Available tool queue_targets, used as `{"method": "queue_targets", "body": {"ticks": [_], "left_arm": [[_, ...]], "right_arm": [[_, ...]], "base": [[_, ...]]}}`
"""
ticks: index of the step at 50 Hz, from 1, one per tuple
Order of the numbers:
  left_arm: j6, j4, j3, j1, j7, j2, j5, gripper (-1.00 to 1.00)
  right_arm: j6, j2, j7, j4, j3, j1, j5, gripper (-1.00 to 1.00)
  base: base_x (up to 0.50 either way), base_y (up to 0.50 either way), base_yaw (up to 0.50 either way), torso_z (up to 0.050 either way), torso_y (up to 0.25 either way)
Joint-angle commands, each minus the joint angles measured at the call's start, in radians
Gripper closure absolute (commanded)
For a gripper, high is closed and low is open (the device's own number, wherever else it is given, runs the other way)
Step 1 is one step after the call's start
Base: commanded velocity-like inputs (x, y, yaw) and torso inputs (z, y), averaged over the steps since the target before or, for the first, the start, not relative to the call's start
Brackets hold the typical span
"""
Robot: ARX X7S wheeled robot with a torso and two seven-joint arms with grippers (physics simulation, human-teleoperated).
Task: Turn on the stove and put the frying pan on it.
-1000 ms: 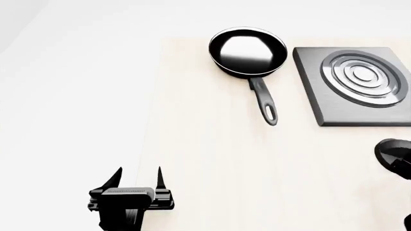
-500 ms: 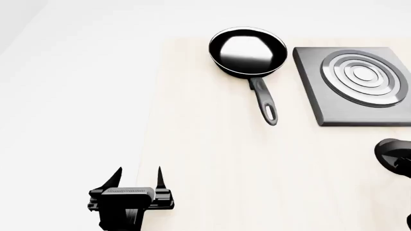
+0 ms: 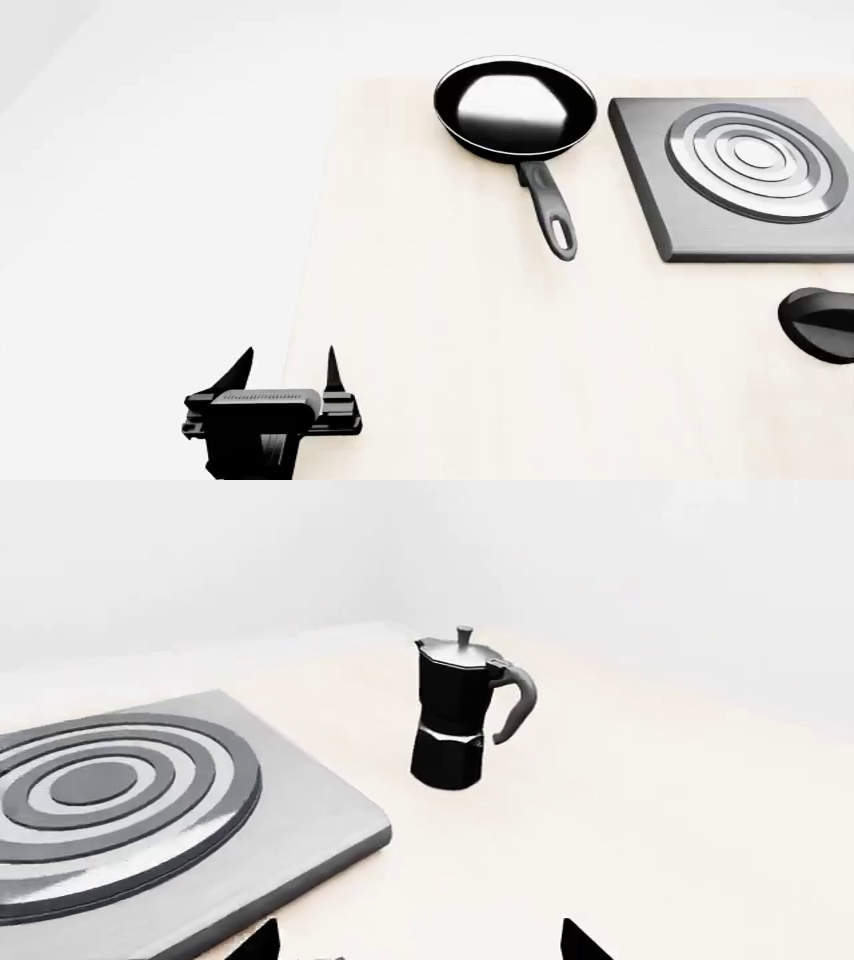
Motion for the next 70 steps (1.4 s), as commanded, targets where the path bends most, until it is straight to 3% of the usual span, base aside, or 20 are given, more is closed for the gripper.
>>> {"method": "queue_targets", "body": {"ticks": [1, 11, 25, 33, 34, 38, 39, 42, 45, 48, 51, 55, 70], "left_arm": [[-0.027, -0.033, 0.002, 0.009, -0.015, -0.006, 0.003, -1.00], [-0.026, -0.030, 0.004, 0.010, -0.017, -0.009, -0.001, -1.00], [-0.024, -0.032, 0.006, 0.008, -0.019, -0.012, -0.008, -1.00], [-0.024, -0.032, 0.009, 0.007, -0.021, -0.013, -0.007, -1.00], [-0.023, -0.032, 0.010, 0.007, -0.022, -0.014, -0.007, -1.00], [-0.024, -0.030, 0.011, 0.008, -0.023, -0.015, -0.007, -1.00], [-0.025, -0.031, 0.013, 0.007, -0.024, -0.015, -0.006, -1.00], [-0.024, -0.028, 0.013, 0.007, -0.023, -0.016, -0.009, -1.00], [-0.023, -0.027, 0.013, 0.008, -0.023, -0.017, -0.011, -1.00], [-0.022, -0.025, 0.014, 0.009, -0.023, -0.018, -0.012, -1.00], [-0.022, -0.025, 0.015, 0.009, -0.023, -0.019, -0.013, -1.00], [-0.021, -0.026, 0.015, 0.008, -0.024, -0.019, -0.015, -1.00], [-0.020, -0.031, 0.019, 0.005, -0.025, -0.021, -0.019, -1.00]], "right_arm": [[0.104, 0.049, 0.050, -0.214, -0.006, 0.010, 0.063, -1.00], [0.225, 0.098, 0.130, -0.318, -0.158, 0.161, 0.073, -1.00], [0.378, 0.063, 0.163, -0.322, -0.343, 0.443, 0.169, -1.00], [0.308, 0.010, -0.046, -0.237, -0.426, 0.581, 0.257, -1.00], [0.317, 0.032, -0.080, -0.236, -0.485, 0.612, 0.227, -1.00], [0.418, -0.006, -0.042, -0.195, -0.494, 0.708, 0.311, -1.00], [0.554, -0.038, 0.078, -0.158, -0.471, 0.766, 0.386, -1.00], [0.588, -0.070, -0.002, -0.077, -0.491, 0.833, 0.461, -1.00], [0.714, -0.136, 0.098, 0.053, -0.470, 0.915, 0.556, -1.00], [0.675, -0.130, 0.039, 0.055, -0.530, 0.941, 0.502, -1.00], [0.731, -0.210, 0.070, 0.219, -0.532, 1.052, 0.537, -1.00], [0.752, -0.238, 0.074, 0.328, -0.551, 1.109, 0.529, -1.00], [0.639, -0.311, -0.111, 0.742, -0.815, 1.320, 0.294, -1.00]], "base": [[0.00, 0.00, 0.00, 0.000, 0.000], [0.00, 0.00, 0.00, -0.001, -0.001], [0.00, 0.00, 0.00, -0.001, -0.001], [0.00, 0.00, 0.00, -0.001, -0.001], [0.00, 0.00, 0.00, 0.000, 0.000], [0.00, 0.00, 0.00, 0.000, -0.003], [0.00, 0.00, 0.00, 0.000, 0.000], [0.00, 0.00, 0.00, 0.000, 0.000], [0.00, 0.00, 0.00, 0.000, -0.003], [0.00, 0.00, 0.00, 0.000, 0.000], [0.00, 0.00, 0.00, -0.003, 0.000], [0.00, 0.00, 0.00, 0.000, -0.003], [0.00, 0.00, 0.00, -0.001, -0.001]]}}
